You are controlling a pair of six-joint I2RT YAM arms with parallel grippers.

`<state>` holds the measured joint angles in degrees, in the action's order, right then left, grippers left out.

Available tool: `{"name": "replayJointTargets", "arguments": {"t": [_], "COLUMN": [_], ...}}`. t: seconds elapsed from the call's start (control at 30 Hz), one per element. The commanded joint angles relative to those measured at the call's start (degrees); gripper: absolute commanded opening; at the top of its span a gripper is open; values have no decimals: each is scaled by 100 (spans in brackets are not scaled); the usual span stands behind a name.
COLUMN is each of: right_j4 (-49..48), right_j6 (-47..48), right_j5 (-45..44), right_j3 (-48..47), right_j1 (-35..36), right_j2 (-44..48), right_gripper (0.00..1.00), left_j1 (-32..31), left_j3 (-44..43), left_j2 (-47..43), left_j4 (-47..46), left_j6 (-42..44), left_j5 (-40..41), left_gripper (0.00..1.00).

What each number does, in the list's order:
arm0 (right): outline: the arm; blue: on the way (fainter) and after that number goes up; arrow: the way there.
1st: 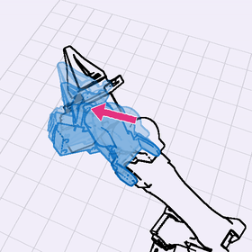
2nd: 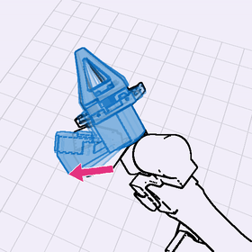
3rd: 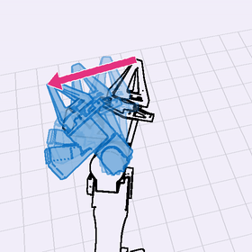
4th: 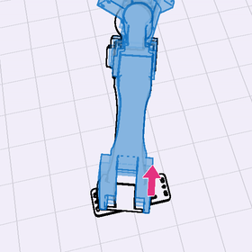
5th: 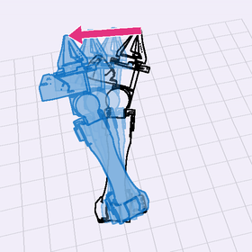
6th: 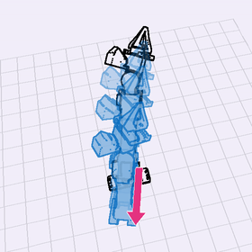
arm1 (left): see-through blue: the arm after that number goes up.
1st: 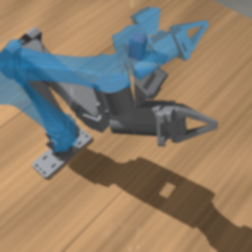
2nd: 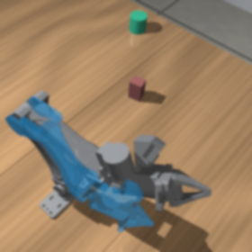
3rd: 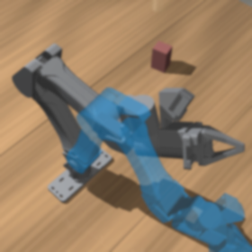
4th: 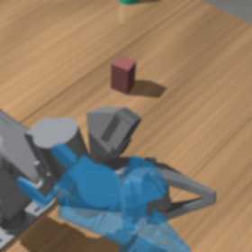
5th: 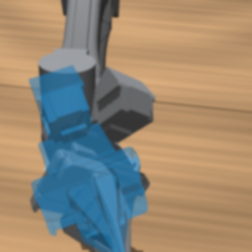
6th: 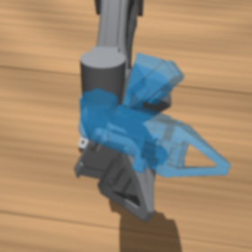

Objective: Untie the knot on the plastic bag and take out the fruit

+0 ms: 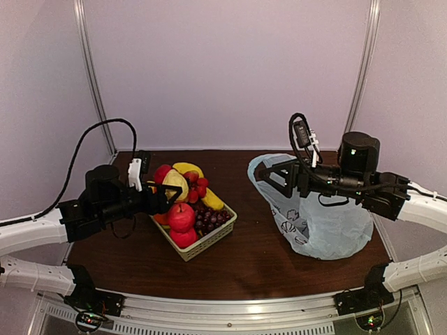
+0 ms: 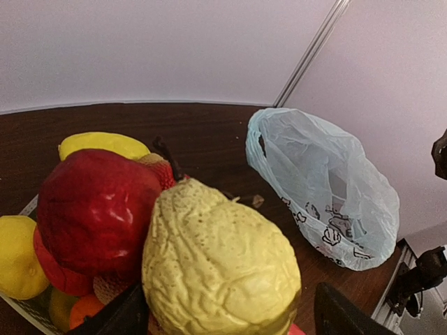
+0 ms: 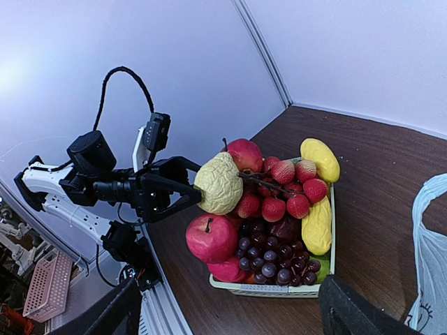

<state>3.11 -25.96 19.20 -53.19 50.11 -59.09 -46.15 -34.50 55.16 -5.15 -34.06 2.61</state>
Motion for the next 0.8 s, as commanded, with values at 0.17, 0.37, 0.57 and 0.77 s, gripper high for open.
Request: {"name": "replayJointTargets", "arguments": {"t": [0.17,0.37,0.57,0.77], "right_j4": [-168,-162,-162,-174], "right_j6": [-59,-56,-57,-54], "right_j5": [21,-18,-22,-6], "right_j3": [103,116,125,133], "right_j1": [-17,-18,-18,-16], "right_j2": [108,126,138,135], "right_gripper": [88,88,88,88], "left_j1": [27,27,27,32], "left_j3": [-148,-205,-228,-249], "left_j2": [-37,25,39,47], "left_j4": [122,209,98,111], "left_j6": [14,-21,-21,-4], "left_j5": [109,156,-15,20], "left_gripper": [83,78,77,74]}}
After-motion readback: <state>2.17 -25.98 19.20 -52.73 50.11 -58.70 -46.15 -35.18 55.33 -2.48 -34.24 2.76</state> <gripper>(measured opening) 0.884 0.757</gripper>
